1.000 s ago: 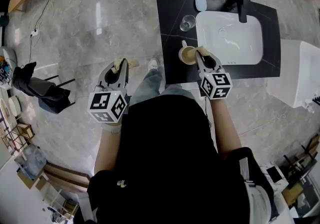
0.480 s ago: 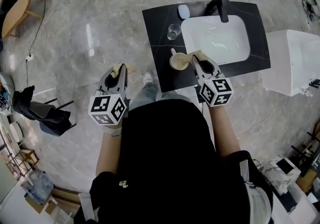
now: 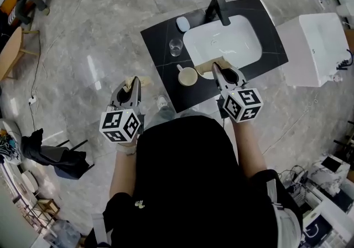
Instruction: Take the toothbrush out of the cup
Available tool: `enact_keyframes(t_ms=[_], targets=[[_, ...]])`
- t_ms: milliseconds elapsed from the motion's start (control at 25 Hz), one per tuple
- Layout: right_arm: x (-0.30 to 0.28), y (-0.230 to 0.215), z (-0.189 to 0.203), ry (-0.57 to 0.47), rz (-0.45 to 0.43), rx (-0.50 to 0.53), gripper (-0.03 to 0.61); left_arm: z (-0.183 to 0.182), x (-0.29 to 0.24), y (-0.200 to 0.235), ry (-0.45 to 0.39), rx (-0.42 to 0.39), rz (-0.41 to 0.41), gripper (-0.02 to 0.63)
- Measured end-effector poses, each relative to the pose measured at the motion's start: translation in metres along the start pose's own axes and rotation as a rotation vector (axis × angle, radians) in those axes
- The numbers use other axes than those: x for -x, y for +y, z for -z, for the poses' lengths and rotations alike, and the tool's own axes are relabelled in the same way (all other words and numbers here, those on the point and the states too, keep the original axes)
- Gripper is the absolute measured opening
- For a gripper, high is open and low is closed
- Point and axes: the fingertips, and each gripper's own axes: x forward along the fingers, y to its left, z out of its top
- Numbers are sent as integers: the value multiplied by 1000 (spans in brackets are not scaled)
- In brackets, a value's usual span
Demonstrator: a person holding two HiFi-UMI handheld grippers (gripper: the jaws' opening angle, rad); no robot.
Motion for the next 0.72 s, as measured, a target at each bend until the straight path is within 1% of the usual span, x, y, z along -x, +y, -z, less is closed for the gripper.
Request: enact_keyframes(t_ms=[320, 600, 720], targets=[[31, -22, -19, -57, 132, -24, 67, -15, -35, -26, 5, -46, 140, 46], [67, -39, -14, -98, 253, -76, 67, -19, -60, -54, 37, -89, 259, 46], [84, -46, -7, -106, 296, -101, 67, -19, -66, -65, 48, -103, 295, 46]])
